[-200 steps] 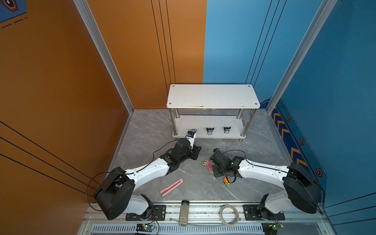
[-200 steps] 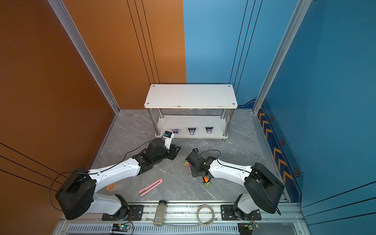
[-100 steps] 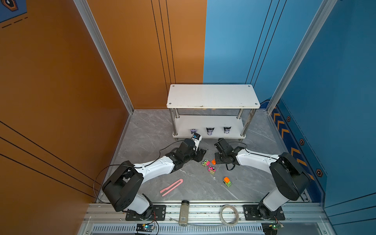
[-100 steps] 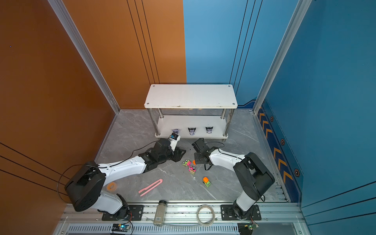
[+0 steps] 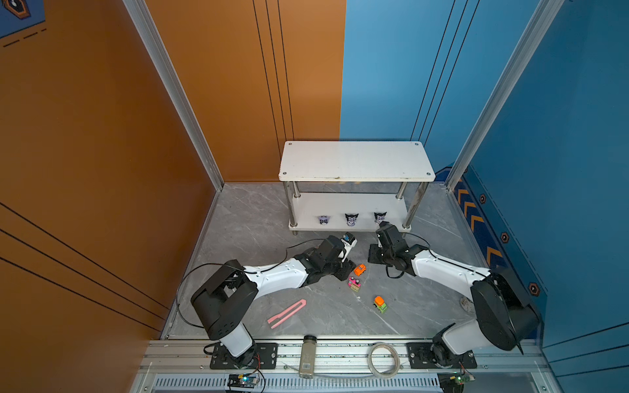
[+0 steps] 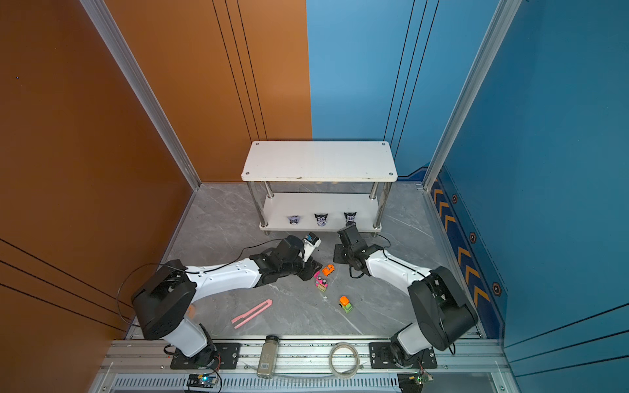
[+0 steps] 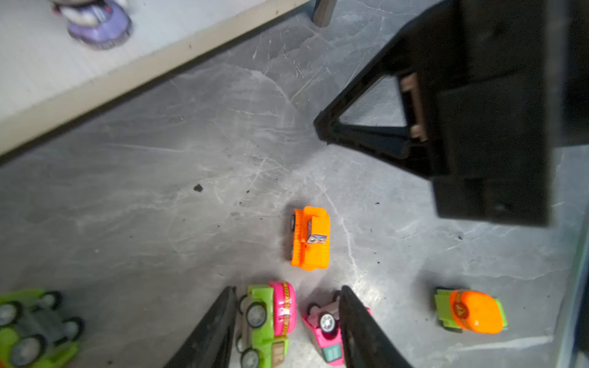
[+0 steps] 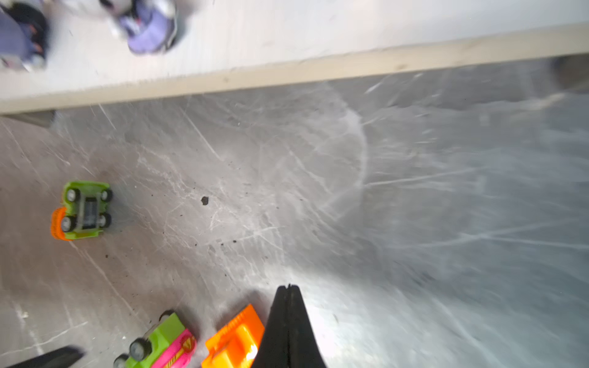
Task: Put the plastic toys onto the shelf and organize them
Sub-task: 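Move the right gripper over the orange toy car and lower toward it, then close the right gripper on the orange toy car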
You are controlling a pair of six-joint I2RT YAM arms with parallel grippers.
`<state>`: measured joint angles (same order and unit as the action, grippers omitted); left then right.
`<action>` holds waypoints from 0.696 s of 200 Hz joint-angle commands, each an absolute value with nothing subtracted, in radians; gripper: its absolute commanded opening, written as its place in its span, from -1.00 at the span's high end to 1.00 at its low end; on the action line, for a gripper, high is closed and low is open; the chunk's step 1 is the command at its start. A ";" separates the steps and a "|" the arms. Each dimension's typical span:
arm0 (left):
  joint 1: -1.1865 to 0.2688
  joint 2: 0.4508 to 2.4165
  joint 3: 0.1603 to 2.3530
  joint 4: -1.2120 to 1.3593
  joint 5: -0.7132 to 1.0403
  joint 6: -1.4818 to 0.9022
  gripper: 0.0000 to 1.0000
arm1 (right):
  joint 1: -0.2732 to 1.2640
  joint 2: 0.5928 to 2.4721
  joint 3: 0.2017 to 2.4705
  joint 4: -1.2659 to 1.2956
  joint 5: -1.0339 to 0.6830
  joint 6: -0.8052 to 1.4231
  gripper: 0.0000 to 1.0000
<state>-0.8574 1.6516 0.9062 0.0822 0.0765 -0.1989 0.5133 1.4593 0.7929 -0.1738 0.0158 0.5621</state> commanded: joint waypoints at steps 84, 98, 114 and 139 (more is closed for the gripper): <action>-0.867 1.770 0.970 0.081 0.145 -0.247 0.93 | 0.643 1.476 0.700 -0.253 -0.022 0.649 1.00; -0.876 1.777 0.971 0.082 0.153 -0.256 0.95 | 0.639 1.508 0.701 -0.217 -0.039 0.660 1.00; -0.890 1.779 0.968 0.082 0.155 -0.265 0.97 | 0.629 1.541 0.708 -0.174 -0.060 0.668 1.00; -0.902 1.781 0.957 0.091 0.158 -0.281 0.97 | 0.605 1.588 0.738 -0.122 -0.081 0.676 1.00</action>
